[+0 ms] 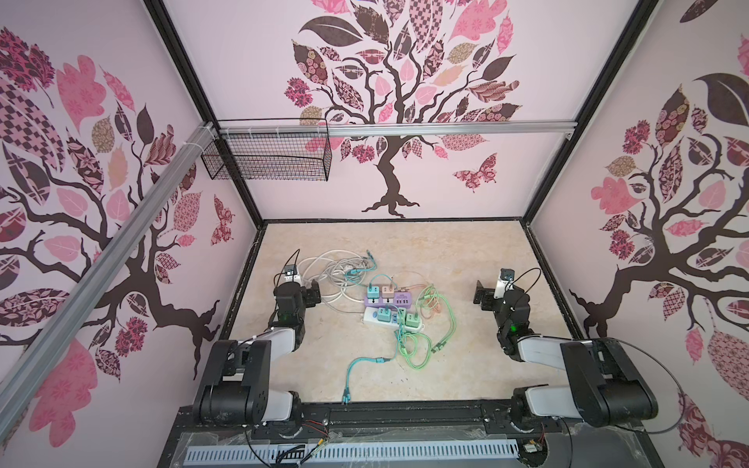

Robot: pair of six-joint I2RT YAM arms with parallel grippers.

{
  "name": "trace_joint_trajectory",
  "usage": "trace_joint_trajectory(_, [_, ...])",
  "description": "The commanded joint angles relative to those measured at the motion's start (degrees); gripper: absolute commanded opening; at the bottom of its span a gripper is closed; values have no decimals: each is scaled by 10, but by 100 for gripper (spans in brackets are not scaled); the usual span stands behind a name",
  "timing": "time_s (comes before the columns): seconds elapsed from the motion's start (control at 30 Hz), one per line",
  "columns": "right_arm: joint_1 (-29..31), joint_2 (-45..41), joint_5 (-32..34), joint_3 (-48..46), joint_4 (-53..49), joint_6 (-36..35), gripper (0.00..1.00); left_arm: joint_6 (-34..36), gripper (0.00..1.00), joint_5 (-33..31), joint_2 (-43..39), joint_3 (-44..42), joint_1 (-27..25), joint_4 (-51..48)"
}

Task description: Insert the plug

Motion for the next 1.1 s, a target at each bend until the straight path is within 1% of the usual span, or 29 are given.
trace_joint_trajectory(0.0, [-5,40,-19,16,66,1,99,13,92,29,19,-7,9,83])
trace_joint_trajectory(0.07, [-5,69,-28,8,107,-1,100,19,92,39,59,-30,9,161])
trace_joint_trajectory(0.13, [-5,103,-29,-5,165,-3,99,24,93,58,102,-28,10,220])
trace_joint_trajectory(0.17, [-6,119,-25,-8,198,0,99,18,93,80,93,-12,19,167])
trace_joint_trajectory(0.2, [-10,119,-30,-6,192,3,99,12,93,106,78,-5,36,122])
trace_joint_trajectory(0.27, [-13,104,-36,8,139,5,99,8,94,105,100,-16,38,187])
trace_joint_trajectory(0.33, [-18,106,-44,11,137,8,99,11,96,106,84,-7,37,140])
trace_joint_trajectory(0.37, [-19,106,-45,11,137,8,99,12,98,105,86,-8,37,143])
trace_joint_trajectory(0.43, [-19,105,-45,11,133,8,99,10,98,104,94,-10,37,162])
trace_joint_trajectory(0.5, [-19,105,-44,11,137,8,100,11,98,105,84,-6,37,136])
trace_joint_trajectory(0.57, [-19,104,-44,10,137,8,99,11,98,105,90,-8,38,152])
trace_joint_trajectory(0.63, [-19,104,-44,9,138,8,99,12,98,104,85,-7,37,139])
trace_joint_trajectory(0.87, [-19,105,-43,12,134,8,99,14,98,102,87,-7,37,142])
trace_joint_trajectory(0.9, [-20,109,-42,21,122,13,99,15,98,100,87,-6,36,140])
trace_joint_trajectory(0.97, [-30,105,-57,22,114,17,100,12,98,73,86,-6,30,140])
trace_joint_trajectory(1.07, [-31,104,-57,17,122,15,100,13,98,68,86,-7,27,140])
